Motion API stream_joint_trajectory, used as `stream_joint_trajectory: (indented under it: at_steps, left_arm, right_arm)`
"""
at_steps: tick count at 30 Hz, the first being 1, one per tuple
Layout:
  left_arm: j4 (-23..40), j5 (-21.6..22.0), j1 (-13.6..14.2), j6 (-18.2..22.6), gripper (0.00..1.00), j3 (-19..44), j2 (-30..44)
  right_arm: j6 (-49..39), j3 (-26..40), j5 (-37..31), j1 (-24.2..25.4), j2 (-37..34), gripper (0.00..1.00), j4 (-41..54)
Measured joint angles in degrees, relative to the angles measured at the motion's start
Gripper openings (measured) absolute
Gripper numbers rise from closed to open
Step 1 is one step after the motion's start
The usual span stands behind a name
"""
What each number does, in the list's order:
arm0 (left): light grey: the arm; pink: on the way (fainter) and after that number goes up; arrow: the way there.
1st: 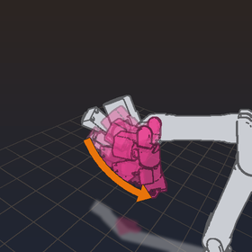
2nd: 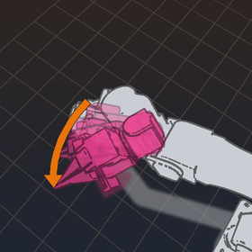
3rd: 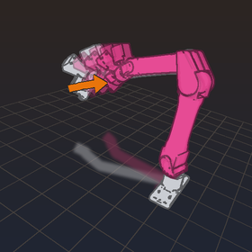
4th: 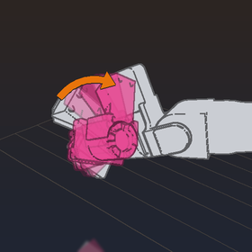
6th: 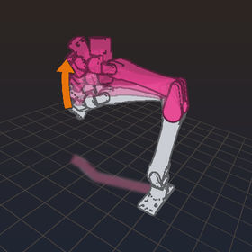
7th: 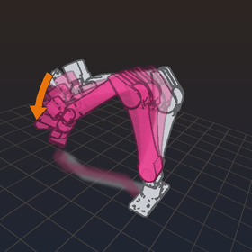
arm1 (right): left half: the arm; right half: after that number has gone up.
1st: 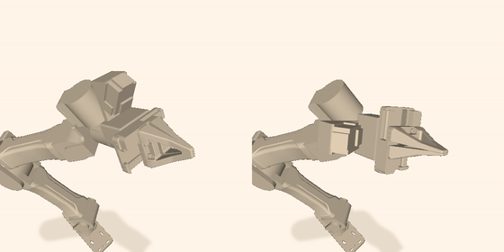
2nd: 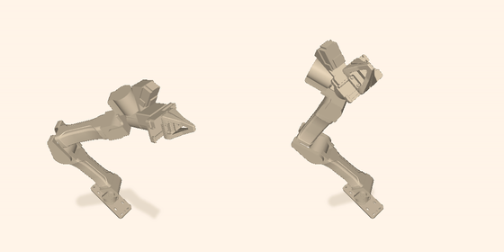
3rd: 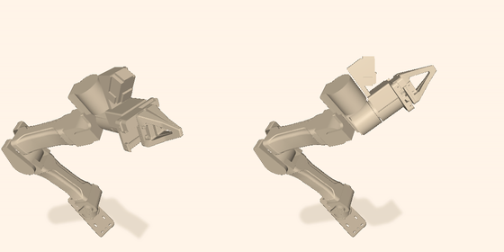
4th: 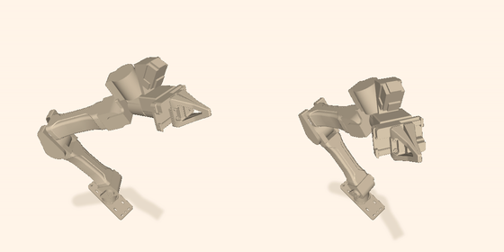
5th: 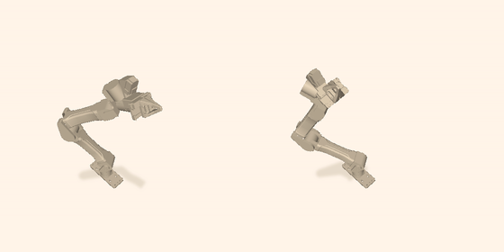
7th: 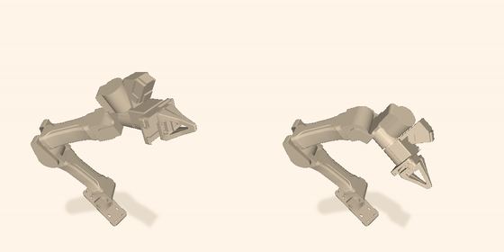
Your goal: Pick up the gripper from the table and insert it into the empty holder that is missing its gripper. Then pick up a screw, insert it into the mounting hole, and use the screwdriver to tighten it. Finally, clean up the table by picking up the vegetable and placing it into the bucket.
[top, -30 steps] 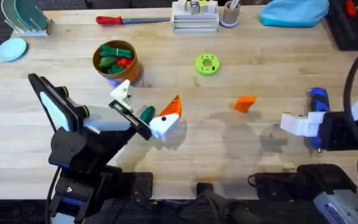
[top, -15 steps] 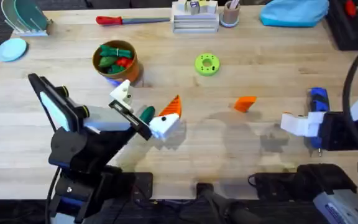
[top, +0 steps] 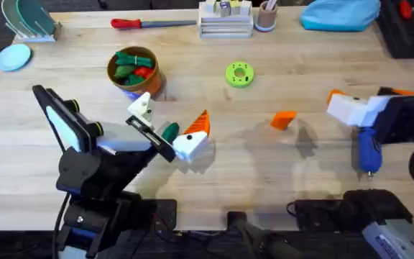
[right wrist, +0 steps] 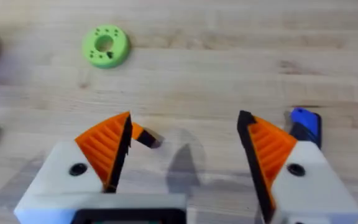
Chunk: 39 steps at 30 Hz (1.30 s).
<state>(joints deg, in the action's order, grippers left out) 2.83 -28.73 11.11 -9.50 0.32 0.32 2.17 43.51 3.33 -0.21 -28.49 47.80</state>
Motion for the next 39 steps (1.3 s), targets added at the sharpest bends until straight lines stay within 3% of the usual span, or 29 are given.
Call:
stream_joint_trajectory:
  at_steps: [10, 16, 26, 37, 39]
  left_arm:
    - [0.0, 0.0, 0.0, -0.02, 0.991, 0.0, -0.02]
    - [0.0, 0.0, 0.0, 0.0, 0.991, 0.0, -0.02]
    - [0.0, 0.0, 0.0, 0.0, 0.991, 0.0, -0.02]
    - [0.0, 0.0, 0.0, -0.01, 0.991, 0.0, 0.0]
    - [0.0, 0.0, 0.0, -0.02, 0.991, 0.0, -0.02]
  right_arm:
    - [-0.79, 0.13, 7.68, -0.11, -0.82, 0.991, 2.83]
    - [-6.43, 0.15, 11.62, -4.16, -10.65, 0.991, 7.54]
    - [-12.84, 0.37, -0.09, -17.81, -28.7, 0.991, 4.22]
    - [-17.71, 0.42, -5.26, -19.28, -36.02, 0.991, -6.83]
    - [-17.95, 0.57, -5.46, -19.28, -36.02, 0.938, -7.13]
